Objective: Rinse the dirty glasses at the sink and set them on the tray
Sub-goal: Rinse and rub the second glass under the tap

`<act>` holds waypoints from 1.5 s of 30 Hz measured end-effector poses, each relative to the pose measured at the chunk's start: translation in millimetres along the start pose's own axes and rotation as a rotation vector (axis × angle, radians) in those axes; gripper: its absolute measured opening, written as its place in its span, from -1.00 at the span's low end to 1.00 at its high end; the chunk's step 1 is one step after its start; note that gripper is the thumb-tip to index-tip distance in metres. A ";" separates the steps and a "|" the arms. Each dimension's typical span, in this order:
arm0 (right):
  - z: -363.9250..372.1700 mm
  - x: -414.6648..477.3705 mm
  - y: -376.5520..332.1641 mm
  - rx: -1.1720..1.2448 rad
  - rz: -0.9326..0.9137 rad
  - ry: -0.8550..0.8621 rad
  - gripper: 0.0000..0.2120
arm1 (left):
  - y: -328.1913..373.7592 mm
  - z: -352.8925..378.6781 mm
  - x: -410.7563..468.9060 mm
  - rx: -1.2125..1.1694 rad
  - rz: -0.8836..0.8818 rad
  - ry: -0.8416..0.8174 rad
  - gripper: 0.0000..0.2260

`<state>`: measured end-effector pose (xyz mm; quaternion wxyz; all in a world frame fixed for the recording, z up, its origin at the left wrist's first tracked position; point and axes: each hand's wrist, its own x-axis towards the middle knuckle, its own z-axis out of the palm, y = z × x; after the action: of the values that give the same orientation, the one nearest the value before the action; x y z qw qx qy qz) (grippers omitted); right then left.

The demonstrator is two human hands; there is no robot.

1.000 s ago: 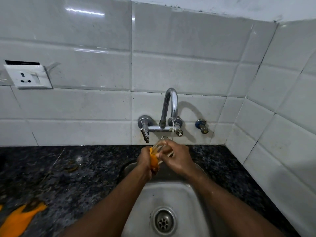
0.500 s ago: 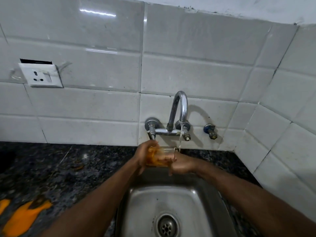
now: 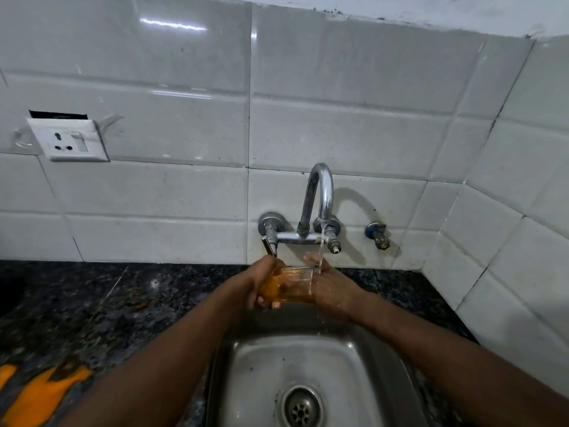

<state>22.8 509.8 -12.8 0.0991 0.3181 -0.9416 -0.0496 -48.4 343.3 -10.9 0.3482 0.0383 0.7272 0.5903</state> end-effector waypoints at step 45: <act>-34.1 11.3 3.1 0.573 0.200 0.131 -0.46 | 6.8 -7.7 -6.4 -0.388 0.086 -0.050 -0.58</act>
<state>19.6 504.3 22.8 0.0704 0.2412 -0.9354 0.2487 -50.2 335.9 -1.4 0.3414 0.0160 0.5888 0.7324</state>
